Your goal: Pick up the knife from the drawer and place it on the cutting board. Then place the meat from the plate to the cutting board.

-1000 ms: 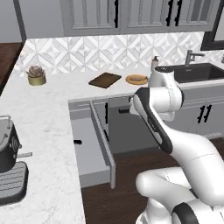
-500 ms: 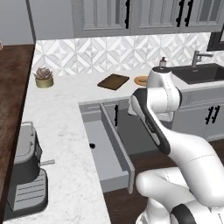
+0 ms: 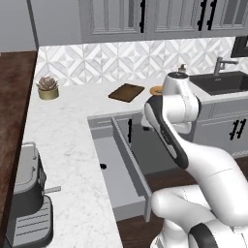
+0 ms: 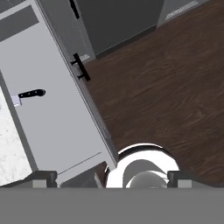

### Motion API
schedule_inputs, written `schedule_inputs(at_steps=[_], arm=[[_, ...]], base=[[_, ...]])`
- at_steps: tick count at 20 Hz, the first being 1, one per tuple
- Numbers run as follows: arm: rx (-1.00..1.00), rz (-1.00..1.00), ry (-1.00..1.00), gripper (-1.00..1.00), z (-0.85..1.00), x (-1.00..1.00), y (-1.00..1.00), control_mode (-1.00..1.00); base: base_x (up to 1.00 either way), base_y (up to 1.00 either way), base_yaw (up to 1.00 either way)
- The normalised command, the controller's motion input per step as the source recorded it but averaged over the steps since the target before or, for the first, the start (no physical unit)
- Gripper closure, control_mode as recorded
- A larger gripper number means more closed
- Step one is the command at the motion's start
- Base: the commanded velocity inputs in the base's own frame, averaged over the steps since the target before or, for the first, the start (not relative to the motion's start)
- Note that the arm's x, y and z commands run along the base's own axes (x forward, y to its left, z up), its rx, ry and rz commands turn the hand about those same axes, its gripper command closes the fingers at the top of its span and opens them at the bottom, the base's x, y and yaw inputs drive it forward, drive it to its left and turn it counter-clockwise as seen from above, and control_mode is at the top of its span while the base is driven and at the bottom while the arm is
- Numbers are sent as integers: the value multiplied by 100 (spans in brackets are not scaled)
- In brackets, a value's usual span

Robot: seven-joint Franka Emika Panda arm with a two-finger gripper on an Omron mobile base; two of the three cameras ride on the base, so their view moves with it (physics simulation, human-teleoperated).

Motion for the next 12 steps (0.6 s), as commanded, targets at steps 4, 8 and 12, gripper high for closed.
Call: schedule_inputs(at_steps=[4,8,12], arm=[[0,10,0,-100,-7,-5,22,-100],[-6,19,18,-100,-81,31,0,-100],[-1,24,21,-100,-97,56,14,-100]], base=[[0,0,0],[0,0,0],[0,0,0]])
